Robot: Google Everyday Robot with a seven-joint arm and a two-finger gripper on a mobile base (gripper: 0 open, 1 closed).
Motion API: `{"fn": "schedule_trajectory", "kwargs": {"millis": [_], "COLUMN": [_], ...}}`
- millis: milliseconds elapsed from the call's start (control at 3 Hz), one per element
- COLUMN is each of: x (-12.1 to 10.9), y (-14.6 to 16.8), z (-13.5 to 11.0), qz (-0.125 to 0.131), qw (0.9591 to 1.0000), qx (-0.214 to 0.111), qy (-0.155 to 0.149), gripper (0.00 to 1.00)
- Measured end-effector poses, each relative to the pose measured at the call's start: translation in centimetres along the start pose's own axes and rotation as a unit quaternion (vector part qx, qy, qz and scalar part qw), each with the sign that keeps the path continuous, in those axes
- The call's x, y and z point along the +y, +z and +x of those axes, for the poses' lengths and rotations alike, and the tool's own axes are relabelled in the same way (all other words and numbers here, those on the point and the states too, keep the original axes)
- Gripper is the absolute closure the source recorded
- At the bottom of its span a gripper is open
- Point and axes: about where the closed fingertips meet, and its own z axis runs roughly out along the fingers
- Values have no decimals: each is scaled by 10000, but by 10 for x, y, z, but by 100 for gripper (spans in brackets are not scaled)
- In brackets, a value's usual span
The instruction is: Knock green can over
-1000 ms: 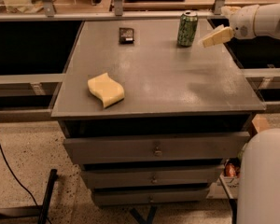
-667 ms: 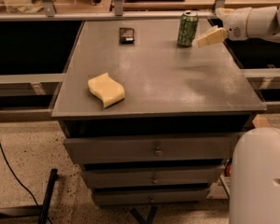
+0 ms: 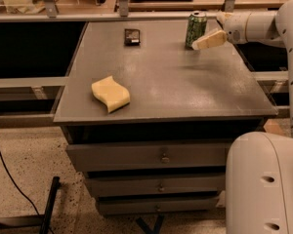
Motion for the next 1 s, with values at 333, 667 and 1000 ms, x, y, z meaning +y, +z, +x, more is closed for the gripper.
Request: {"fn": "schedule_trajectory", "kwargs": {"millis": [333,667,1000], "x": [-3,-6,-8], "y": [3,6,10], "z": [1,1,-1], "qz": [49,93,113], "qw": [10000,9999,9998], "qx": [-22,-93,-157], "qy": [8,61,75], "gripper": [0,0,0]}}
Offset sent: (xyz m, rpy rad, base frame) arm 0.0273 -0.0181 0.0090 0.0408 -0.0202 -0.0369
